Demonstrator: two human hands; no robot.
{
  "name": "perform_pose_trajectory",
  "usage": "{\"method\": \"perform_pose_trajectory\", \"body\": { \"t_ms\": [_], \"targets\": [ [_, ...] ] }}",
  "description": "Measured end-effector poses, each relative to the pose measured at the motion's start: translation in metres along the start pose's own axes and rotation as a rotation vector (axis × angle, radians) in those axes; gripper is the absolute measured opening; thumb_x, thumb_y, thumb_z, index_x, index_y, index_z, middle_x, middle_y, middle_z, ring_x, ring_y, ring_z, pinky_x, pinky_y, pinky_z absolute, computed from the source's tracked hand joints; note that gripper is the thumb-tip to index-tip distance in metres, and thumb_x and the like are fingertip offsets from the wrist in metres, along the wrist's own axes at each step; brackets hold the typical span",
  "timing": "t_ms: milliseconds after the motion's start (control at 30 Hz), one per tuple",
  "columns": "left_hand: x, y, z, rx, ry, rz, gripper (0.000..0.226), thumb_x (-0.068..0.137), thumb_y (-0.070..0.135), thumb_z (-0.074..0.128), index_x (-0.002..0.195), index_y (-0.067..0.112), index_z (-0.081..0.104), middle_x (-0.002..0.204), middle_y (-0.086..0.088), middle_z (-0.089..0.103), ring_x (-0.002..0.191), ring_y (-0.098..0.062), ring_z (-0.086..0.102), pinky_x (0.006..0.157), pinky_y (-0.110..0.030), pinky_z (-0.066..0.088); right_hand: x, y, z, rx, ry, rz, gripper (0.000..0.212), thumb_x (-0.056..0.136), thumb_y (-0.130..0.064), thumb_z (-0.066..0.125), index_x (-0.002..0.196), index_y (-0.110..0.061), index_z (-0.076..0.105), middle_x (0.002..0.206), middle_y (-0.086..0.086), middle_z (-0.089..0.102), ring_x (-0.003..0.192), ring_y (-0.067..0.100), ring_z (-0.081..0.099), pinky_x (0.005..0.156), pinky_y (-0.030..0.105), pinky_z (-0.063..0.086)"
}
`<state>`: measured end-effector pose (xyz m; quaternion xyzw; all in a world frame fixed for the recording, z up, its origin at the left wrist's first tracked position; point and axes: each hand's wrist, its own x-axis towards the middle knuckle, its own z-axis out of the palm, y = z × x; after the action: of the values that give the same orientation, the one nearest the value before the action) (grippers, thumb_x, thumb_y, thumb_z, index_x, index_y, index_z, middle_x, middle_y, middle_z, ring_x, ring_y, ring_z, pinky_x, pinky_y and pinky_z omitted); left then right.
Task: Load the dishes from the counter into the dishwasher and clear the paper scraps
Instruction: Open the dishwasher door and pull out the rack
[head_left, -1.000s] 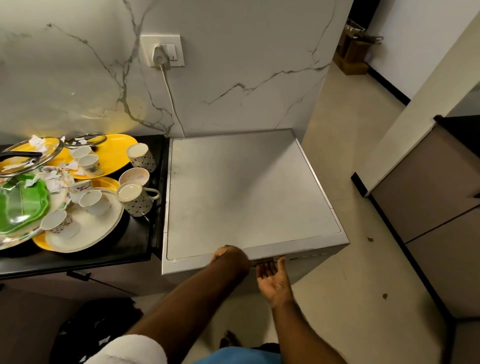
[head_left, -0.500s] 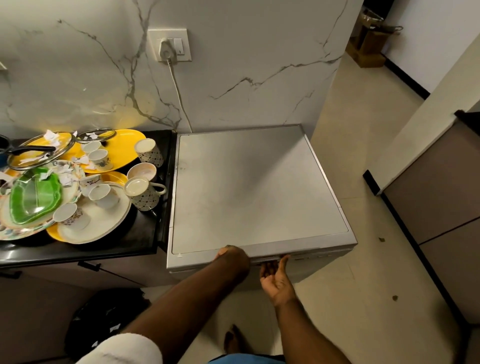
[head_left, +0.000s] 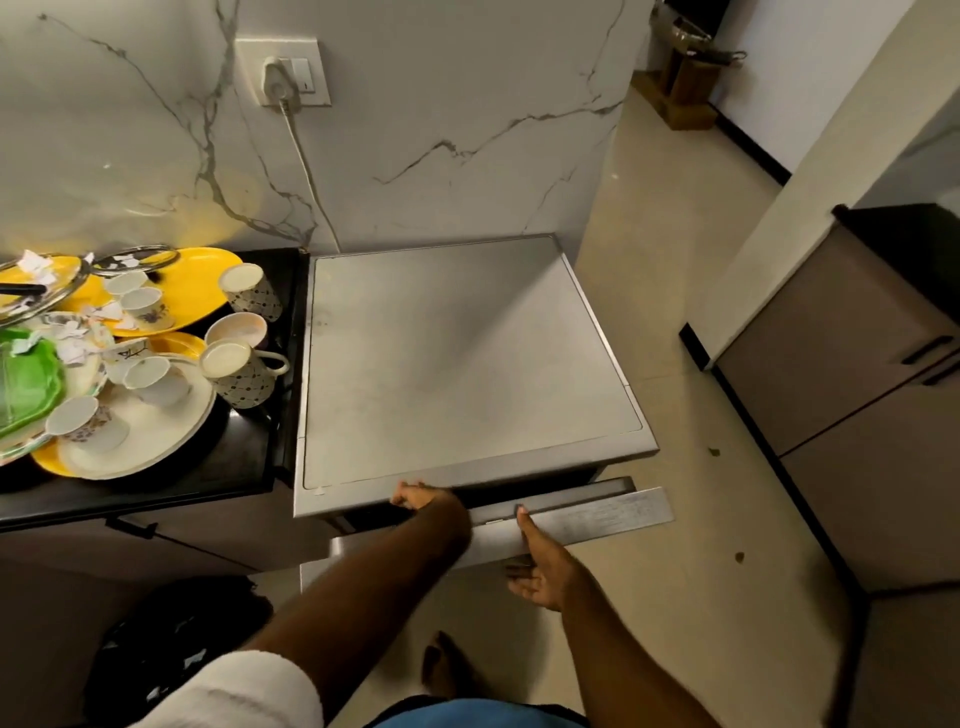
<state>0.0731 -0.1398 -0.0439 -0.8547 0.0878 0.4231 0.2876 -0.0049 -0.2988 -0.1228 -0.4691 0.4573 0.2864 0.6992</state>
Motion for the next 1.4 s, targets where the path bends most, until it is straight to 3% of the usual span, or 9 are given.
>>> {"method": "perform_pose_trajectory", "body": {
  "t_ms": [133, 300, 433, 500, 667, 1000, 1200, 1300, 1400],
  "targets": [
    [-0.007, 0.002, 0.023, -0.207, 0.119, -0.094, 0.058, 0.111, 0.013, 0.029, 0.161, 0.001, 0.001, 0.169, -0.018, -0.004, 0.155, -0.042, 0.005, 0.118, -0.049, 0.028, -0.022, 0.002, -0.003, -0.540, 0.048, -0.155, 0.062, 0.098, -0.068, 0.048, 0.129, -0.015, 0.057, 0.117, 0.013, 0.070, 0.091, 0.027, 0.073, 0.074, 0.035, 0.060],
    [-0.035, 0.000, 0.071, -0.411, 0.330, -0.055, 0.100, 0.097, 0.037, 0.060, 0.158, -0.005, -0.007, 0.164, -0.032, -0.012, 0.154, -0.043, 0.014, 0.123, -0.046, 0.020, -0.034, 0.008, -0.013, -0.789, 0.112, -0.607, 0.035, 0.102, -0.036, 0.061, 0.082, -0.008, 0.065, 0.077, 0.005, 0.071, 0.069, 0.019, 0.067, 0.074, 0.038, 0.060],
    [-0.047, 0.001, 0.115, -0.462, 0.256, -0.008, 0.105, 0.095, 0.046, 0.063, 0.160, 0.003, -0.007, 0.169, -0.020, -0.010, 0.156, -0.036, 0.008, 0.126, -0.048, 0.010, -0.035, 0.014, -0.028, -1.102, 0.214, -0.908, 0.010, 0.096, -0.029, 0.066, 0.098, -0.020, 0.063, 0.104, -0.002, 0.063, 0.098, 0.019, 0.062, 0.089, 0.036, 0.053],
    [-0.049, 0.004, 0.133, -0.479, 0.229, 0.000, 0.100, 0.098, 0.039, 0.063, 0.161, 0.007, -0.007, 0.170, -0.016, -0.008, 0.157, -0.034, 0.007, 0.127, -0.050, 0.010, -0.037, 0.014, -0.035, -1.357, 0.235, -0.995, 0.034, 0.094, -0.034, 0.066, 0.125, -0.023, 0.057, 0.132, 0.001, 0.055, 0.123, 0.023, 0.054, 0.106, 0.042, 0.047],
    [-0.055, 0.002, 0.146, -0.521, 0.283, 0.015, 0.092, 0.099, 0.031, 0.061, 0.163, 0.013, -0.003, 0.171, -0.008, 0.001, 0.155, -0.030, 0.016, 0.124, -0.049, 0.019, -0.038, 0.018, -0.047, -1.653, 0.201, -0.959, 0.075, 0.095, -0.039, 0.063, 0.158, -0.021, 0.026, 0.166, 0.003, 0.026, 0.153, 0.026, 0.023, 0.124, 0.047, 0.018],
    [-0.080, 0.044, 0.167, -0.342, 0.237, 0.048, 0.044, 0.097, 0.027, 0.062, 0.138, 0.016, 0.057, 0.139, -0.007, 0.059, 0.127, -0.026, 0.059, 0.100, -0.038, 0.049, -0.024, 0.060, -0.060, -1.715, 0.387, -0.930, 0.029, 0.104, -0.032, 0.048, 0.111, -0.016, 0.071, 0.116, 0.007, 0.067, 0.107, 0.030, 0.064, 0.093, 0.036, 0.047],
    [-0.072, 0.079, 0.242, -0.592, 0.213, 0.084, 0.072, 0.099, 0.027, 0.057, 0.160, 0.017, 0.021, 0.140, -0.013, 0.053, 0.126, -0.032, 0.056, 0.100, -0.042, 0.049, -0.012, 0.133, -0.094, -1.602, 0.467, -0.790, 0.023, 0.101, -0.040, 0.057, 0.111, -0.021, 0.065, 0.113, 0.005, 0.064, 0.102, 0.026, 0.064, 0.087, 0.039, 0.055],
    [-0.068, 0.096, 0.275, -0.588, 0.198, 0.116, 0.041, 0.098, 0.019, 0.057, 0.139, 0.018, 0.059, 0.126, -0.010, 0.063, 0.112, -0.026, 0.065, 0.092, -0.036, 0.055, -0.004, 0.165, -0.109, -1.662, 0.460, -0.749, 0.020, 0.100, -0.039, 0.060, 0.107, -0.021, 0.067, 0.110, 0.005, 0.066, 0.101, 0.025, 0.065, 0.089, 0.039, 0.055],
    [-0.057, 0.116, 0.302, -0.613, 0.215, 0.124, 0.022, 0.097, 0.016, 0.061, 0.116, 0.017, 0.072, 0.118, -0.007, 0.066, 0.106, -0.024, 0.066, 0.093, -0.035, 0.056, 0.006, 0.187, -0.121, -1.737, 0.459, -0.699, 0.023, 0.097, -0.041, 0.065, 0.103, -0.021, 0.071, 0.108, 0.005, 0.068, 0.099, 0.023, 0.066, 0.090, 0.039, 0.055]
  ]
}}
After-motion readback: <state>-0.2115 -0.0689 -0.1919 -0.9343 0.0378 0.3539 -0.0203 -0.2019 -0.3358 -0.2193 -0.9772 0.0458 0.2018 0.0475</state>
